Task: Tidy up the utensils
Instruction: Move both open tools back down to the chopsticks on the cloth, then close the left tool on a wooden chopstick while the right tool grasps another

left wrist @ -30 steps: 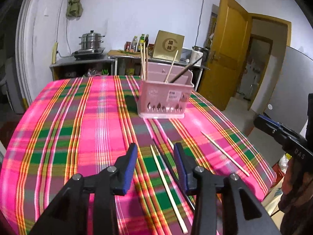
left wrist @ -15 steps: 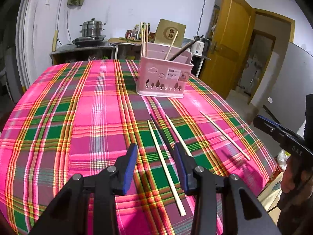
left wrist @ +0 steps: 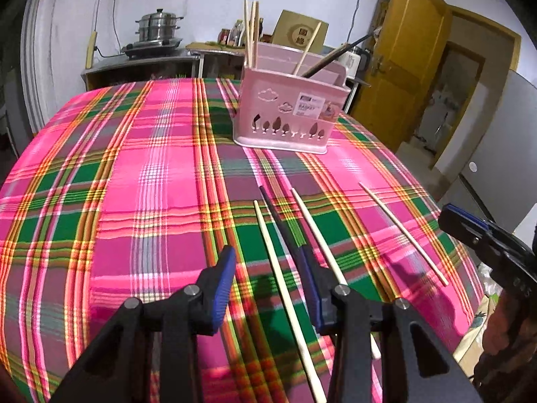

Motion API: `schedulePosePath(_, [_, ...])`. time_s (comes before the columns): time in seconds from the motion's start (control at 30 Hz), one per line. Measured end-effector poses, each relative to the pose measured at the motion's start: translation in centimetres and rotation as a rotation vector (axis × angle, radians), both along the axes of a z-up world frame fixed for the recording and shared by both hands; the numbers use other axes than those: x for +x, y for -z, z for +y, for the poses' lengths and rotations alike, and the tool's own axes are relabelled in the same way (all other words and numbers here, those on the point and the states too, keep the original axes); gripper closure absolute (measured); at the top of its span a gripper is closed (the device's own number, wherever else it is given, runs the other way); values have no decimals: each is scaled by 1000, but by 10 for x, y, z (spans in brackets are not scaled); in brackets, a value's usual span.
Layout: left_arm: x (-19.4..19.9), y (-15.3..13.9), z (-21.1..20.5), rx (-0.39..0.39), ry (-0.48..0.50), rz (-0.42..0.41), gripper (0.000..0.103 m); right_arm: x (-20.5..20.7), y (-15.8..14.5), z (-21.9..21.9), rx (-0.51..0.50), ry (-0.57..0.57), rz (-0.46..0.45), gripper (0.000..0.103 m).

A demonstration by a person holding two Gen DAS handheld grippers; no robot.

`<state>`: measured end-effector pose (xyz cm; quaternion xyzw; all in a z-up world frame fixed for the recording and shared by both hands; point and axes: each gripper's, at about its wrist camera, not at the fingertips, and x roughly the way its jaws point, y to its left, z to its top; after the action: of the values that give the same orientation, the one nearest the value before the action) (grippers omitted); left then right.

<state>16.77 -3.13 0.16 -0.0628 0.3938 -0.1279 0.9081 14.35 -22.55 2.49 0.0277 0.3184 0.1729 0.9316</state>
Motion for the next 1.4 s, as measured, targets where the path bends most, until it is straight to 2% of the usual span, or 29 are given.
schedulePosePath(0.23, [23, 14, -7, 25, 4, 56, 64, 19, 10, 4, 0, 1, 48, 80])
schedulePosePath(0.43, [40, 25, -11, 63, -2, 93, 74, 35, 16, 17, -9, -17, 77, 80])
schedulePosePath(0.53, [42, 25, -14, 83, 3, 81, 77, 41, 18, 24, -11, -28, 86, 80])
schedulePosePath(0.67, [44, 25, -15, 96, 9, 82, 87, 52, 23, 34, -21, -39, 111, 80])
schedulePosePath(0.87, [47, 25, -11, 105, 52, 85, 97, 70, 33, 48, -21, -59, 169, 80])
schedulePosePath(1.2, [53, 23, 5, 143, 70, 90, 97, 94, 48, 76, -81, -80, 234, 80])
schedulePosePath(1.4, [58, 24, 10, 133, 74, 105, 95, 110, 58, 87, -135, -73, 270, 80])
